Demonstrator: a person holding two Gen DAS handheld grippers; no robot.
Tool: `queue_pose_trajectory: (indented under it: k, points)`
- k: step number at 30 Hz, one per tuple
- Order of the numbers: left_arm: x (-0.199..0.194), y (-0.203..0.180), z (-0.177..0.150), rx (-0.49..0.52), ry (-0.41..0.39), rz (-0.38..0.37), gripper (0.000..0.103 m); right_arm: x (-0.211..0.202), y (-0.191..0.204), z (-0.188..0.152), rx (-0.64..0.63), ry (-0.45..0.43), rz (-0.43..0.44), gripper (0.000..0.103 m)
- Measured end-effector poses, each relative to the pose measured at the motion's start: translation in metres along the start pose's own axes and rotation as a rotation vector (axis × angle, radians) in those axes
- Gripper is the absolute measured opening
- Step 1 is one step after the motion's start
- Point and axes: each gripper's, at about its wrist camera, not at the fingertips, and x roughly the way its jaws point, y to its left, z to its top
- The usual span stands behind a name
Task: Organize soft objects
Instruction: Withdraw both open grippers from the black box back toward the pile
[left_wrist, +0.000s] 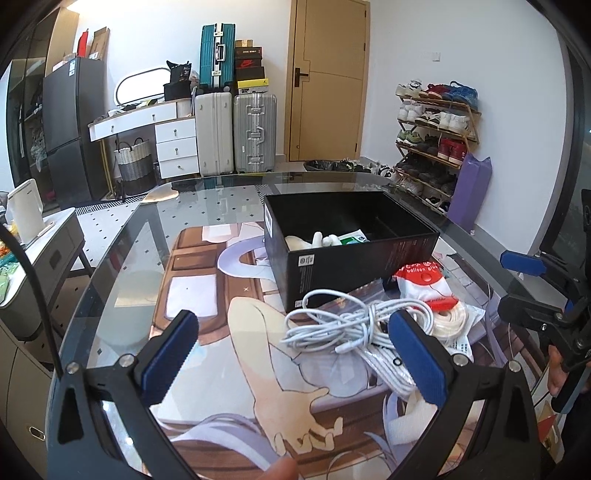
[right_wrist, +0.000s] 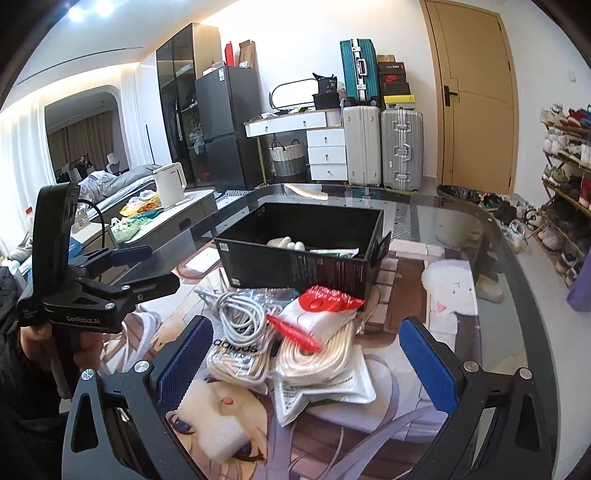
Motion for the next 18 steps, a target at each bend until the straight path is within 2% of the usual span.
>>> queue_pose_trajectory:
  k: [7,12,18]
  points:
    - [-0.001,-0.001,-0.009,-0.002,-0.008,-0.013,0.103,0.004,0.004,-0.012,-0.003,0.042,0.008,0.102]
    - [-0.004,-0.009,-0.016,0.043,-0.003,-0.024,0.103,0.008,0.009,-0.019,-0.035,0.063,0.003,0.102]
    - [-0.009,-0.015,-0.023,0.037,0.011,-0.054,0.103,0.006,0.011,-0.022,-0.061,0.062,0.006,0.102]
